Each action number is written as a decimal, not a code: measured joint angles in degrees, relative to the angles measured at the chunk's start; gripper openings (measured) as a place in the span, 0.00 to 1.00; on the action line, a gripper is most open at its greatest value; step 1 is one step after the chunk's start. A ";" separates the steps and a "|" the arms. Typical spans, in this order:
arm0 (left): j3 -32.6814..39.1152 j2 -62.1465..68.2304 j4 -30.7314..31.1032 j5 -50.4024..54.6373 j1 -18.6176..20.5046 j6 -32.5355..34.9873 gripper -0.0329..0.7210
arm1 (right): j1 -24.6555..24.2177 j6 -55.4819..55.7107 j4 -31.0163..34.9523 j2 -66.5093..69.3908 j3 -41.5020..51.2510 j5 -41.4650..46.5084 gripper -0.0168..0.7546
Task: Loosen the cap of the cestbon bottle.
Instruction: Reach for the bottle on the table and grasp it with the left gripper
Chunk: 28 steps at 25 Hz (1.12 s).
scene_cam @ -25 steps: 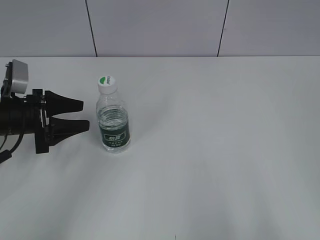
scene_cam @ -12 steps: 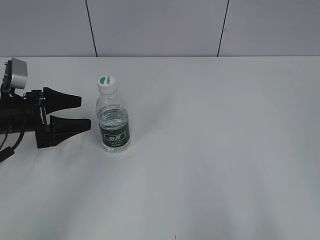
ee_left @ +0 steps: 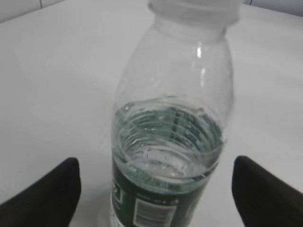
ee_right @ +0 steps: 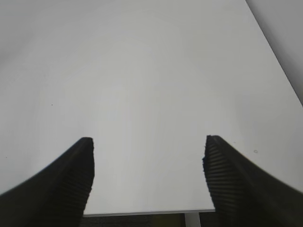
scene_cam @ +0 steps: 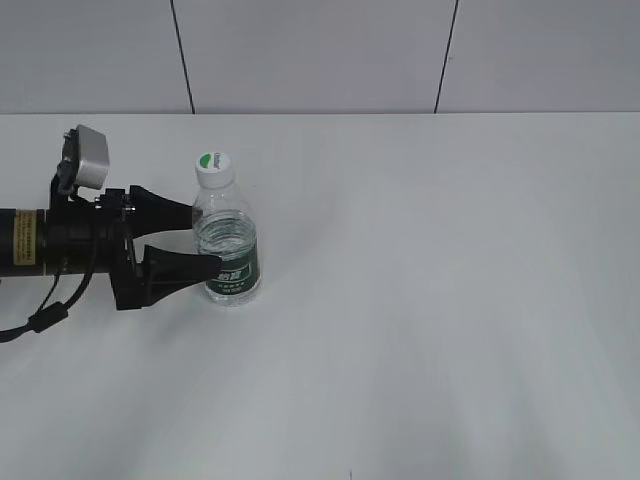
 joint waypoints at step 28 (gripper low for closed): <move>-6.08 12.93 -1.05 -3.49 -2.03 4.04 0.80 | 0.00 0.00 -0.26 0.00 0.00 0.00 0.73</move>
